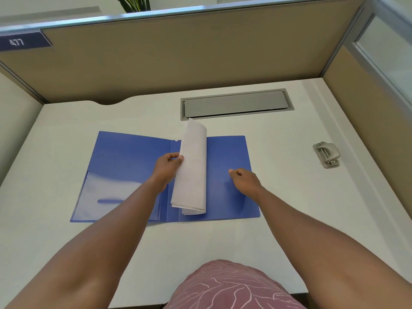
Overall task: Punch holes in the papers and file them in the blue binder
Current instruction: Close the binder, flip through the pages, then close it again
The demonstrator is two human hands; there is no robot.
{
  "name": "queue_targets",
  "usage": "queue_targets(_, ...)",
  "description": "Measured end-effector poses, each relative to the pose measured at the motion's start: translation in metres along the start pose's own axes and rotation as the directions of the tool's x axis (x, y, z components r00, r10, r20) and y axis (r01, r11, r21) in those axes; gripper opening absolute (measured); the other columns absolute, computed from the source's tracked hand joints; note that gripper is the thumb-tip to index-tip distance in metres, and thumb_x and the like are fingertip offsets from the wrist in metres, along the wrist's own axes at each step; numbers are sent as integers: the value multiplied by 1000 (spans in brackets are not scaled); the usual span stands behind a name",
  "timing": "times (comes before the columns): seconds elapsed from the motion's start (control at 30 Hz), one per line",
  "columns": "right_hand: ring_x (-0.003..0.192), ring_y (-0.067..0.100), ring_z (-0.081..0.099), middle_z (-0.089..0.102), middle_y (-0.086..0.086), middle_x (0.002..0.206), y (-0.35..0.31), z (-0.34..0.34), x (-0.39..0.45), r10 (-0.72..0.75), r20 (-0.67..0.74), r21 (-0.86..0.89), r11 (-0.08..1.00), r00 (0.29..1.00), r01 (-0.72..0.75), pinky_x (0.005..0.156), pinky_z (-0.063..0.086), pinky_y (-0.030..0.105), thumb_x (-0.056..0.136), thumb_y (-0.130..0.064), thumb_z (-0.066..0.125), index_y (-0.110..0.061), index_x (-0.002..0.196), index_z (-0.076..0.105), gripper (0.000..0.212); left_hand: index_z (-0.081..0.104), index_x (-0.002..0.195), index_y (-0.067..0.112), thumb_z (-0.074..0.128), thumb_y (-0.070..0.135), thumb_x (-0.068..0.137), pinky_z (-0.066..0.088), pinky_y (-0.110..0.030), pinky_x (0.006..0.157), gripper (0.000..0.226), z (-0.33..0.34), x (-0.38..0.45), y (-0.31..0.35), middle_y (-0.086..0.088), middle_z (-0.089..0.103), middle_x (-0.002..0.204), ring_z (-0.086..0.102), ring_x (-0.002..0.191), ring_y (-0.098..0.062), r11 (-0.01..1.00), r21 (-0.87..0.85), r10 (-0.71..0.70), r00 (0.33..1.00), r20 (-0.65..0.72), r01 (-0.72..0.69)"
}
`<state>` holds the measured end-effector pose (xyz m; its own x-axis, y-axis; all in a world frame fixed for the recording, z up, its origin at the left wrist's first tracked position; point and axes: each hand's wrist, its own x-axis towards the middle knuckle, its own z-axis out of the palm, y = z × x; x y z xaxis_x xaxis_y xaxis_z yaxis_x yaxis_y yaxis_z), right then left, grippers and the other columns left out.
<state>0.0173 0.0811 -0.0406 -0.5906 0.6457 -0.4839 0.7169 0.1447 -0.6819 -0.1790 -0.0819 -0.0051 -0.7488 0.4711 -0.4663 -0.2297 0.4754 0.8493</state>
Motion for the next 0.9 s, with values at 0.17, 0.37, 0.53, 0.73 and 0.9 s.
queue_targets(0.17,68,15,41,43,-2,75,-6,-2,-2,63,-30,76,995,998,-61,62,34,28,101,-53,27,-15,73,37,48,63,116,18,59,30,99,52,-28,76,22,28,-5,5,1,67,104,64,80,-11,1000,23,8,995,96,-10)
queue_targets(0.37,124,24,48,52,3,132,-5,-4,2,80,14,139,987,997,-81,102,35,34,97,-64,16,-18,134,53,69,63,116,20,60,32,98,50,-24,75,22,42,-11,4,3,70,106,64,86,-13,999,37,0,988,156,-6)
queue_targets(0.53,93,20,52,56,2,103,4,-5,5,96,12,129,987,995,-97,78,40,31,99,-57,32,-13,104,54,49,64,106,21,58,22,99,49,-22,66,9,32,-6,-6,0,67,106,62,82,-12,998,59,-10,996,93,5)
queue_targets(0.73,85,17,48,48,-10,84,10,-2,4,63,-56,83,995,996,-58,58,34,21,94,-33,55,-22,86,45,17,67,113,19,60,23,96,48,-26,62,19,-9,6,-22,-1,67,103,58,78,-14,970,243,13,995,-99,12)
queue_targets(0.9,79,15,49,49,-7,85,12,1,4,62,-89,44,997,994,-58,56,35,23,91,-28,57,-20,86,43,17,66,119,19,60,22,92,48,-32,80,28,-72,14,-28,-3,66,113,60,93,-23,912,401,46,954,-295,80)
